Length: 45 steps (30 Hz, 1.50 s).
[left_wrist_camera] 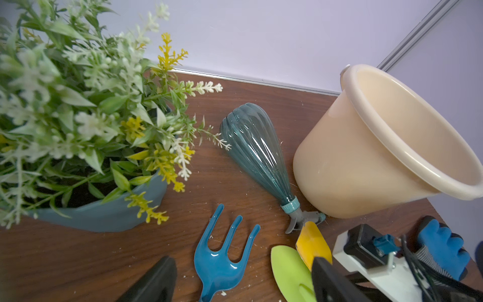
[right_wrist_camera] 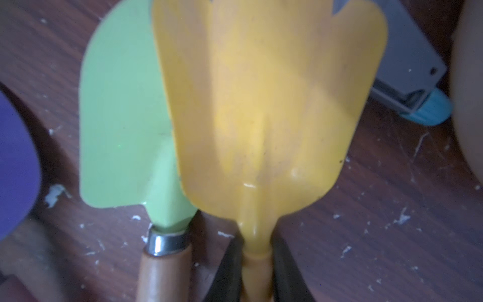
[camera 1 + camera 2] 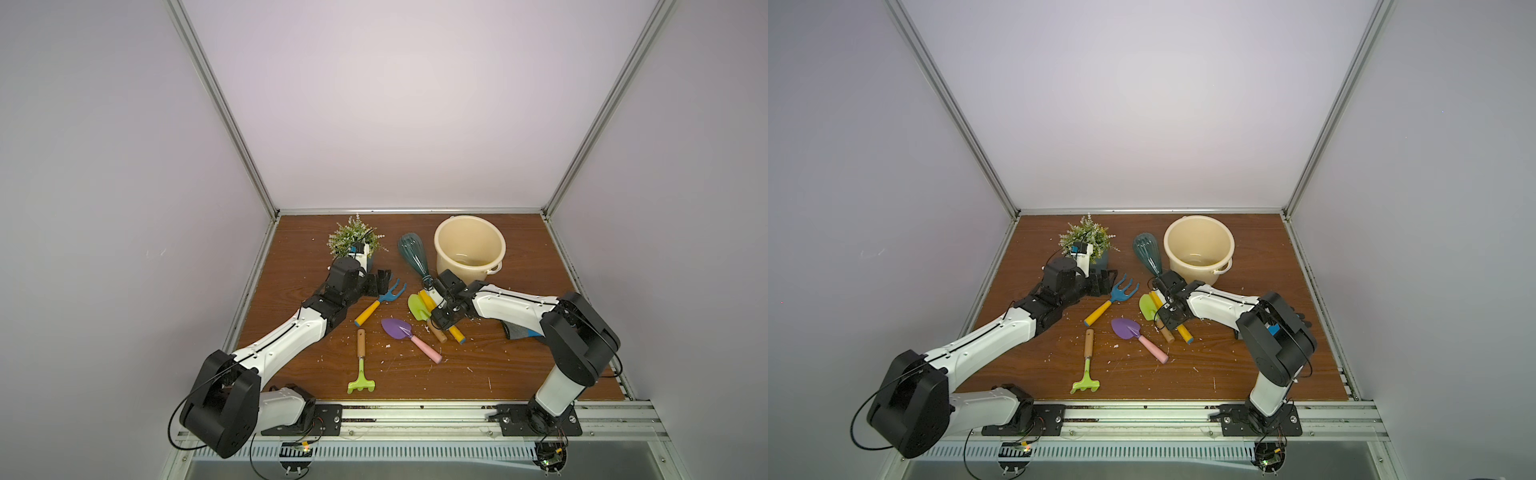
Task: Organize the gardening tools
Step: Pick up the gardening tool from the center of the board.
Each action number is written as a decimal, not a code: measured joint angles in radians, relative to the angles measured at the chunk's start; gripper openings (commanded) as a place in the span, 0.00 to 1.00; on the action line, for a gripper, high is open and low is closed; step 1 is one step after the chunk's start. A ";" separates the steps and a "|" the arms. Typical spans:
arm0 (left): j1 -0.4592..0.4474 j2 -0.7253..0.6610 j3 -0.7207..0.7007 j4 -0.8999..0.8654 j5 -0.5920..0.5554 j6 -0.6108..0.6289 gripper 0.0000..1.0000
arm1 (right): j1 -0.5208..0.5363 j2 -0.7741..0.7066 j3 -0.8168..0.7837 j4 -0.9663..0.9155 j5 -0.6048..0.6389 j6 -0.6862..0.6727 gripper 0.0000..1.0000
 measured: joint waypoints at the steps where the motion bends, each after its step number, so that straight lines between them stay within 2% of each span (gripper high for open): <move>1: 0.000 0.000 0.000 0.001 -0.002 0.000 0.85 | 0.000 0.000 0.001 0.000 0.000 0.000 0.09; 5: 0.000 0.002 0.000 0.004 -0.012 0.000 0.85 | 0.000 -0.028 0.001 -0.017 0.006 -0.005 0.09; 11: 0.000 0.016 0.025 -0.012 -0.050 0.002 0.85 | 0.000 -0.189 0.058 -0.029 -0.001 -0.023 0.09; 18: 0.000 0.019 0.083 -0.027 -0.078 0.000 0.85 | -0.016 -0.330 0.156 0.054 -0.026 -0.029 0.08; 25: -0.003 0.042 0.104 -0.039 -0.056 -0.017 0.84 | -0.117 -0.257 0.361 0.146 -0.013 -0.018 0.08; 30: -0.012 0.040 0.101 -0.043 -0.049 -0.022 0.84 | -0.210 -0.181 0.430 0.227 0.031 0.012 0.07; 33: -0.015 0.031 0.090 -0.047 -0.048 -0.026 0.84 | -0.266 -0.140 0.422 0.269 0.072 0.031 0.07; 37: -0.016 0.012 0.070 -0.056 -0.048 -0.033 0.84 | -0.322 -0.107 0.333 0.343 0.108 0.047 0.08; 45: -0.016 0.011 0.068 -0.057 -0.040 -0.035 0.83 | -0.344 -0.048 0.195 0.446 0.116 0.068 0.10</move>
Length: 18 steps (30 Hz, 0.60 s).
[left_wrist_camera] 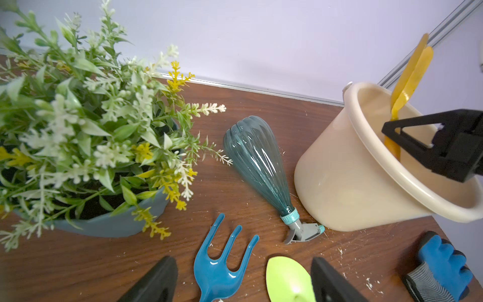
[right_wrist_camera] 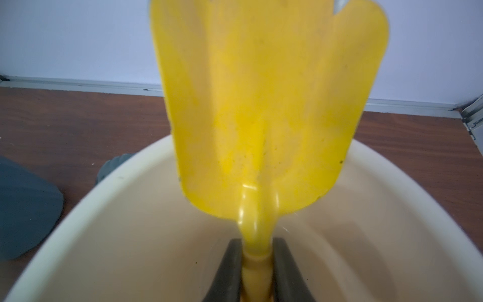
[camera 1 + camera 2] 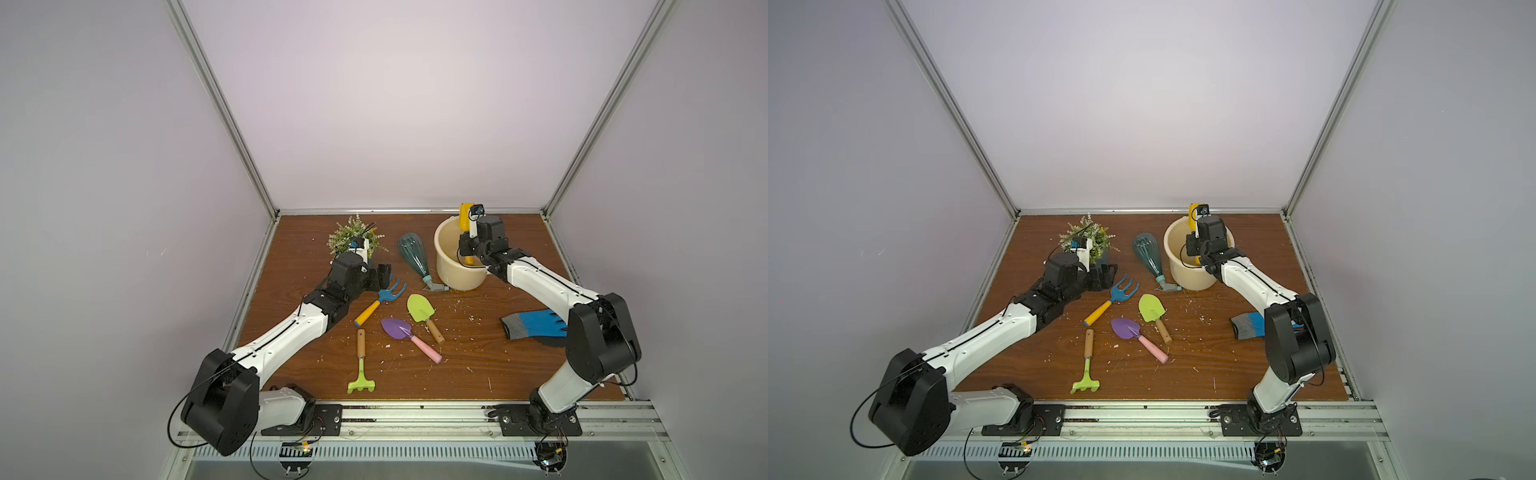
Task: Organize the gardening tools
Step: Place the gardening tool in the container.
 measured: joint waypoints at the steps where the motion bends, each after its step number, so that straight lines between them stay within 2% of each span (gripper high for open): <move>1: 0.000 0.000 0.000 0.000 0.001 0.000 0.83 | 0.000 0.004 -0.010 0.013 0.000 0.002 0.11; 7: 0.000 0.005 0.000 -0.001 0.011 0.000 0.82 | 0.000 0.005 -0.034 0.066 0.016 0.013 0.32; 10: 0.000 0.008 0.000 -0.001 0.012 0.001 0.82 | 0.000 0.005 -0.034 0.080 0.018 0.022 0.38; 18: 0.000 0.023 0.001 -0.003 0.015 0.003 0.82 | 0.000 -0.006 -0.006 0.056 0.023 0.029 0.40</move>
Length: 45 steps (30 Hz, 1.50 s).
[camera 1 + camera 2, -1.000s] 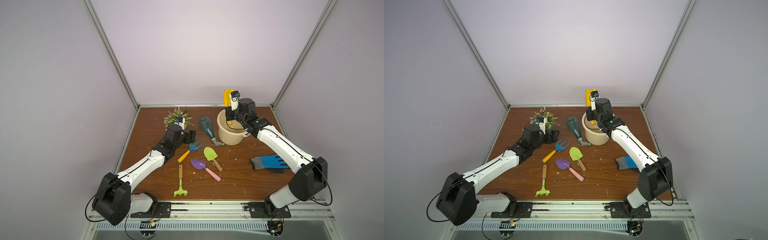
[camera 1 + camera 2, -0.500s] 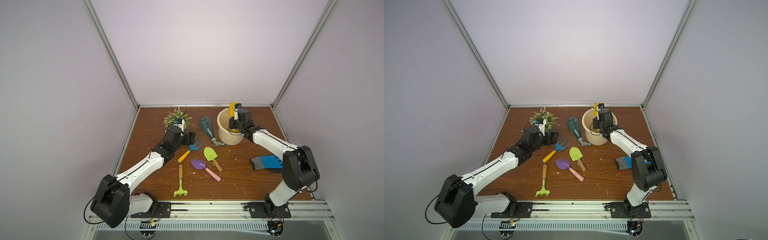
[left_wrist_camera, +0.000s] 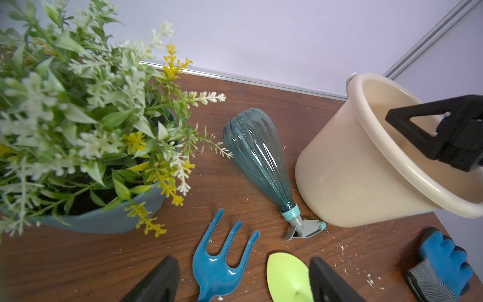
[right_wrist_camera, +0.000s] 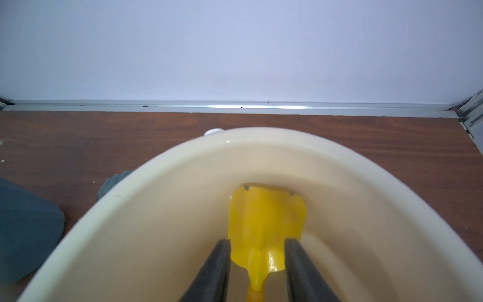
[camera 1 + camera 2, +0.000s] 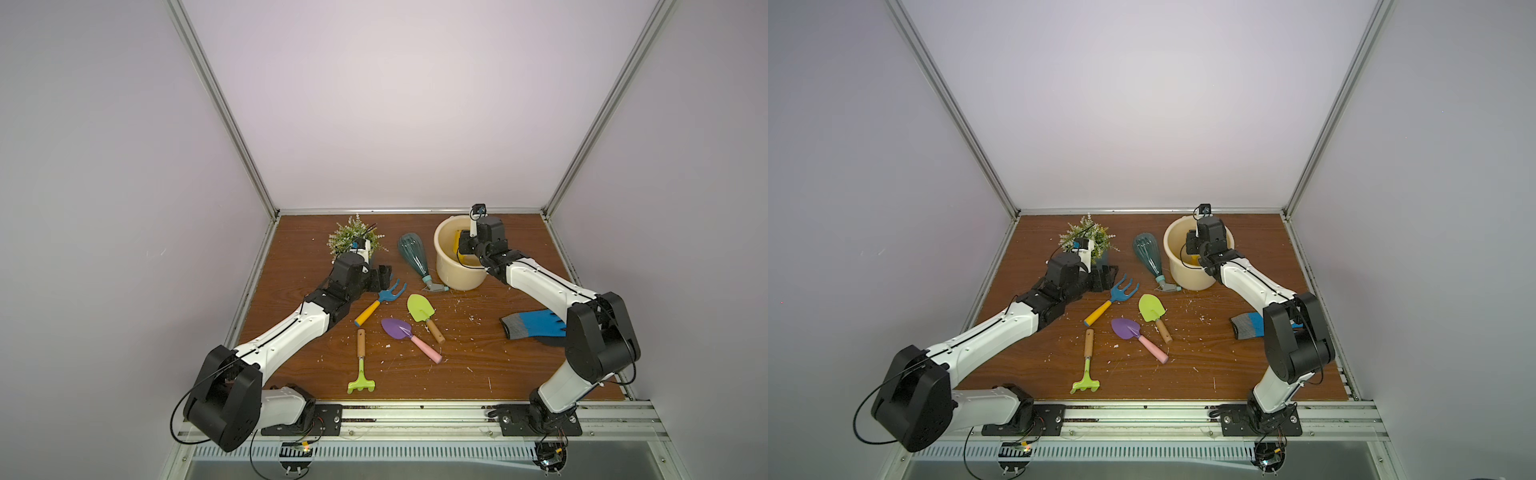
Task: Organize the gardening tools
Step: Place the gardening tool in the container, then pick up the gardening tool from the center of the board.
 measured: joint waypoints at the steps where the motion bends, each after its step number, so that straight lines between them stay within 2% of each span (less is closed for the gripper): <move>1: 0.000 0.002 0.000 0.000 0.001 0.000 0.82 | 0.000 -0.007 0.002 -0.001 0.000 0.001 0.40; 8: 0.000 0.005 0.001 -0.001 0.011 0.005 0.81 | 0.002 -0.080 0.022 -0.062 -0.012 0.005 0.44; 14: 0.000 0.005 0.002 -0.015 0.011 0.016 0.80 | 0.020 -0.166 0.043 -0.129 -0.074 0.006 0.47; 26: -0.002 -0.005 -0.020 -0.072 -0.008 0.018 0.79 | 0.208 -0.264 -0.014 -0.264 -0.284 -0.023 0.48; 36: -0.006 -0.013 -0.071 -0.096 -0.028 -0.001 0.78 | 0.324 -0.172 -0.084 -0.407 -0.327 -0.037 0.47; 45: -0.023 -0.012 -0.079 -0.099 -0.035 -0.014 0.78 | 0.365 -0.050 -0.127 -0.491 -0.322 -0.016 0.47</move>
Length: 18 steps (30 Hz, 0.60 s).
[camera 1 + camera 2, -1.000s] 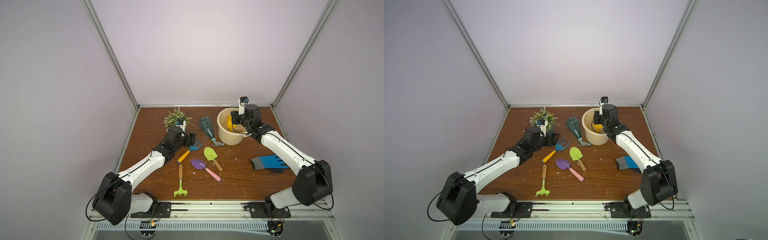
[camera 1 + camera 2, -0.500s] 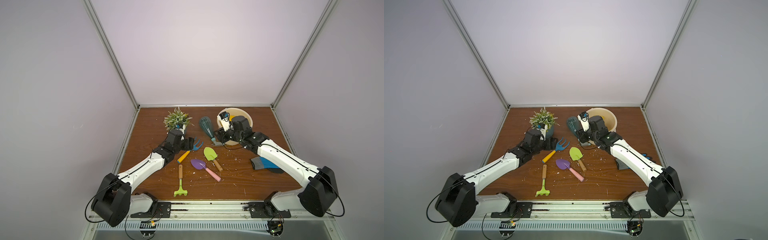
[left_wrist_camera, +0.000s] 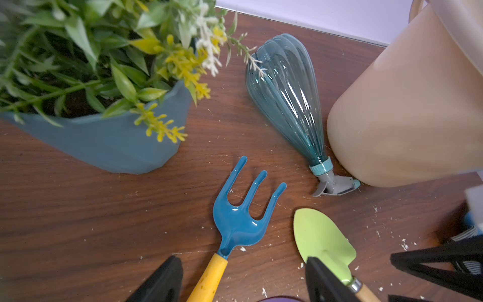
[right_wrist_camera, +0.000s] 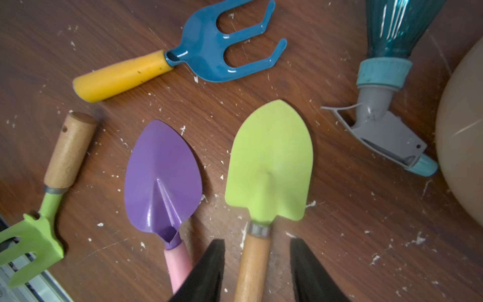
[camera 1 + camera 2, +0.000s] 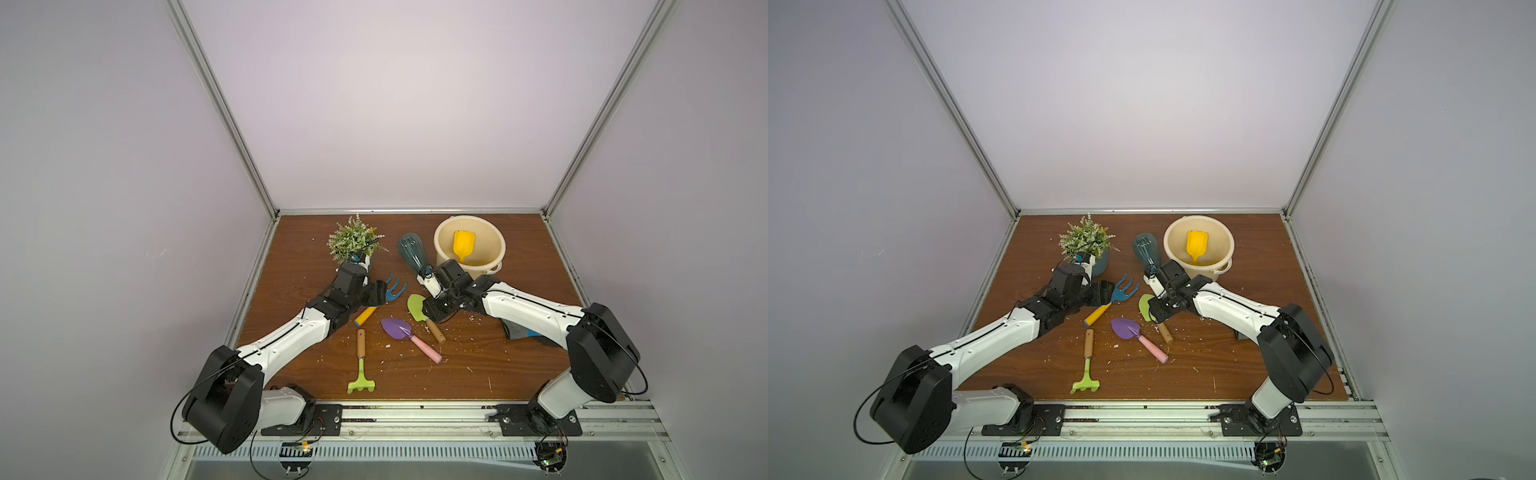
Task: Organize the gardening tools
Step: Pick up the gardening tool from the center of the board.
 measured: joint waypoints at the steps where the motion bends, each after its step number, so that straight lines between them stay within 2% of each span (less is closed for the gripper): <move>1: -0.007 0.001 -0.002 -0.001 0.000 -0.002 0.78 | 0.004 0.008 0.000 0.000 0.002 0.002 0.46; 18: -0.048 0.019 -0.037 0.002 0.001 -0.019 0.77 | 0.048 0.093 0.000 -0.034 0.056 0.023 0.46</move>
